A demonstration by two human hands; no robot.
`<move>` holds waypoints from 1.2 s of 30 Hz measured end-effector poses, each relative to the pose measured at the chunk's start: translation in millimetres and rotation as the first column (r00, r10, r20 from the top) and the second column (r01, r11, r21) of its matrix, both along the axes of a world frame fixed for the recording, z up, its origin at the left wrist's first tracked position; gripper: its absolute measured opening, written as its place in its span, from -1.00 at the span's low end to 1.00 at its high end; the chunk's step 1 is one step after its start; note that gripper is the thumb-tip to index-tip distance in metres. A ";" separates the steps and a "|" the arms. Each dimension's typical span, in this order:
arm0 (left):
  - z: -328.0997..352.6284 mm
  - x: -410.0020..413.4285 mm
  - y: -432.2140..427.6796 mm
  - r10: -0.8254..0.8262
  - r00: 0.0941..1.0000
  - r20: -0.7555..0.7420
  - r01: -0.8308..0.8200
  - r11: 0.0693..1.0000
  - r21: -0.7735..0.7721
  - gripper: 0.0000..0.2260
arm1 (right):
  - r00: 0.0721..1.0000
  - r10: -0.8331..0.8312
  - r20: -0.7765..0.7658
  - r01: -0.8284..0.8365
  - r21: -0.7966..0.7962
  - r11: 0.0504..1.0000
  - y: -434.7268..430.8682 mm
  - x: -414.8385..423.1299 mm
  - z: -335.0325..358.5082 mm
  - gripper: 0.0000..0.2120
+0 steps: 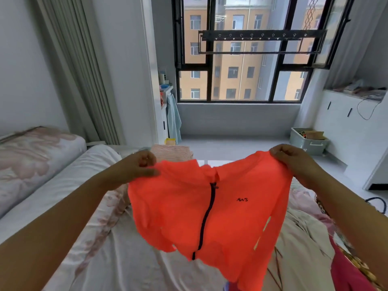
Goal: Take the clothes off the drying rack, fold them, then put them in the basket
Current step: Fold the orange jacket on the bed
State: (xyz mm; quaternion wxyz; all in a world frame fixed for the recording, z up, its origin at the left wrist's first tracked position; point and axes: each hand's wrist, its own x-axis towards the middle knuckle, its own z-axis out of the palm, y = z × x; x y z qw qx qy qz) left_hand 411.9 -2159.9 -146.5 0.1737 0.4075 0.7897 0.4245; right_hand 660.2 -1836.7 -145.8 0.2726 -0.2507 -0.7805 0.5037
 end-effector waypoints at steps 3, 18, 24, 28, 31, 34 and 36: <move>2.6 -3.1 0.8 0.005 0.958 -0.287 -0.085 0.959 -0.269 -0.82 | 0.995 0.042 0.093 -0.055 0.141 0.989 2.4 -4.8 -6.4 -0.82; -0.9 10.1 50.8 0.597 0.779 -0.190 -0.515 0.783 0.349 -0.90 | 0.993 0.116 -0.005 -0.116 -0.019 0.993 45.2 -21.2 2.4 -0.94; 6.7 16.1 47.5 0.425 0.901 0.084 -0.430 0.854 0.295 -0.81 | 0.994 0.106 -0.031 -0.105 0.042 0.994 64.4 -21.9 10.1 -0.90; -12.7 15.9 55.4 0.492 0.846 -0.204 -0.475 0.871 0.126 -0.82 | 0.945 0.180 0.274 -0.227 0.152 0.962 72.1 -28.8 -5.3 -0.93; -25.8 18.9 66.2 0.572 0.814 -0.100 -0.540 0.809 0.231 -0.84 | 0.954 0.189 0.234 -0.230 0.163 0.960 74.7 -35.5 -14.2 -0.91; -36.9 21.5 73.2 0.620 0.782 0.054 -0.611 0.748 0.259 -0.79 | 0.993 0.110 -0.039 -0.107 0.071 0.992 79.7 -44.4 -21.5 -0.87; -60.4 21.1 68.3 0.547 0.832 -0.093 -0.553 0.830 -0.065 -0.81 | 0.932 0.199 0.303 -0.267 0.202 0.942 78.2 -50.2 -43.1 -0.88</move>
